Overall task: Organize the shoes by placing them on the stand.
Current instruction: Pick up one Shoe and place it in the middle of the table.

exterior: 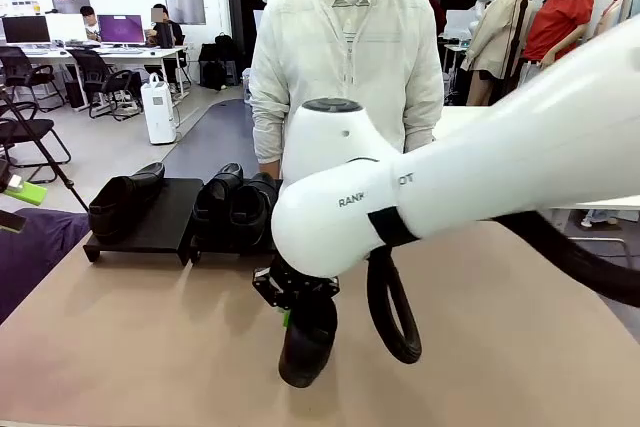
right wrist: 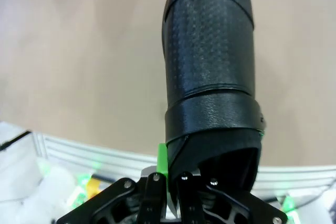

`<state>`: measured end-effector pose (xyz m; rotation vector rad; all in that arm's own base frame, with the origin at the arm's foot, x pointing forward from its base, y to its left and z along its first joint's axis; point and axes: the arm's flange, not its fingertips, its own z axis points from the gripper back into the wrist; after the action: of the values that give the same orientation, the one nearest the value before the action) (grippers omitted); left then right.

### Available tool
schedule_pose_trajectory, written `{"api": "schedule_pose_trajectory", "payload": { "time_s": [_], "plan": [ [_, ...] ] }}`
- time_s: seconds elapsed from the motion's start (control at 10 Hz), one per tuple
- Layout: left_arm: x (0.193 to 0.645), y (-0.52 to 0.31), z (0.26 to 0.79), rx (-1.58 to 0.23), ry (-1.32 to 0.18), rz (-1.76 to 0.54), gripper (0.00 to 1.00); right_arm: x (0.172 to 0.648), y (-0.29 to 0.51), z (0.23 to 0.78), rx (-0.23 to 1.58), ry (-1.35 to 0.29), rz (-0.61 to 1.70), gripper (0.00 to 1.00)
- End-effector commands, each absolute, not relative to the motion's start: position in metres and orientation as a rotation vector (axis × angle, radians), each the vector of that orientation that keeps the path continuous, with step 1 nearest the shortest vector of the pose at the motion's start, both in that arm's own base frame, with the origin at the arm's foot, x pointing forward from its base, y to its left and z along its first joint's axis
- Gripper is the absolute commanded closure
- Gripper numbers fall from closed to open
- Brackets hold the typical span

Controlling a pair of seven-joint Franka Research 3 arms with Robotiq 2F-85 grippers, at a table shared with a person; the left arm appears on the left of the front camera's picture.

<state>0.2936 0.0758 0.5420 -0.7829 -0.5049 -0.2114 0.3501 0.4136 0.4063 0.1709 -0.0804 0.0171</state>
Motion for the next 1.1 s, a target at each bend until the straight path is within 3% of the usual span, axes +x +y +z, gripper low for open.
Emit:
{"api": "schedule_pose_trajectory", "payload": {
  "time_s": [0.0, 0.4, 0.5, 0.6, 0.7, 1.0],
  "plan": [
    [0.294, 0.075, 0.54, -0.794, -0.523, -0.205, 0.0, 0.368, 0.446, 0.399, 0.167, -0.087, -0.021, 1.0],
    [0.294, 0.075, 0.54, -0.794, -0.523, -0.205, 0.0, 0.39, 0.449, 0.367, 0.17, -0.036, -0.005, 1.0],
    [0.294, 0.075, 0.54, -0.794, -0.523, -0.205, 0.0, 0.39, 0.448, 0.363, 0.177, -0.029, 0.008, 0.9],
    [0.294, 0.075, 0.54, -0.794, -0.523, -0.205, 0.0, 0.388, 0.447, 0.364, 0.183, -0.04, 0.021, 0.38],
    [0.294, 0.075, 0.54, -0.794, -0.523, -0.205, 0.0, 0.387, 0.446, 0.365, 0.19, -0.037, 0.028, 0.0],
    [0.294, 0.075, 0.54, -0.794, -0.523, -0.205, 0.0, 0.373, 0.438, 0.383, 0.197, -0.074, 0.048, 0.0]
  ]
}}
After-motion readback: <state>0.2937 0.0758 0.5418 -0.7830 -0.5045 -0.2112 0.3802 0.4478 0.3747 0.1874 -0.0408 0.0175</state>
